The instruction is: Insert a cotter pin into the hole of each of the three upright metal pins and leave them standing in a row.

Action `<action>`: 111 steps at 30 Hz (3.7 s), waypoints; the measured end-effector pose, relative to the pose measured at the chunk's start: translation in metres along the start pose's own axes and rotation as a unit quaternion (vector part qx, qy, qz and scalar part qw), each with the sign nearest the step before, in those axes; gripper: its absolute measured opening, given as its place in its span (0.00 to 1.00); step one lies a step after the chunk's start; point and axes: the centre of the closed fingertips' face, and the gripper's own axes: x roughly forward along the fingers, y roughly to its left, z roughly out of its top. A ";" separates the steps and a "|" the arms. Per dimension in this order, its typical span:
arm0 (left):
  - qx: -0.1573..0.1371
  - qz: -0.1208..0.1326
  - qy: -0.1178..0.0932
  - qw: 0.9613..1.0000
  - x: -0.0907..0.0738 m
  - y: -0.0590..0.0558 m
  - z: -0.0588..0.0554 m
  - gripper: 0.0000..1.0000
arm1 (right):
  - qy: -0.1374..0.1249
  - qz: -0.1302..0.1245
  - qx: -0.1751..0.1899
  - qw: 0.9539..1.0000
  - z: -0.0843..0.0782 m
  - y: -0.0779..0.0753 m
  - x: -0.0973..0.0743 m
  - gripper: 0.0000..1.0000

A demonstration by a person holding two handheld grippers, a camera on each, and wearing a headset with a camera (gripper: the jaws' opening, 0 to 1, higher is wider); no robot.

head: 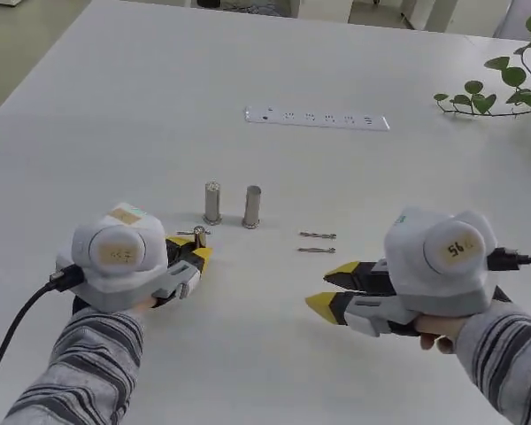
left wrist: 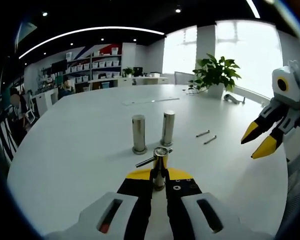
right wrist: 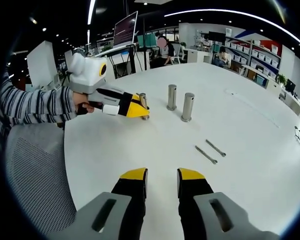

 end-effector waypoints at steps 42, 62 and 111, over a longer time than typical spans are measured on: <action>-0.002 0.009 -0.013 1.000 -0.020 0.001 0.024 0.70 | -0.050 -0.001 -0.011 0.999 0.059 -0.030 0.013 0.30; 0.000 0.012 -0.004 1.000 -0.039 -0.011 0.023 0.87 | -0.071 0.001 -0.010 0.997 0.103 -0.042 0.068 0.29; 0.000 0.003 0.013 1.000 -0.046 -0.029 0.021 0.99 | -0.095 -0.041 0.021 0.994 0.102 -0.035 0.080 0.08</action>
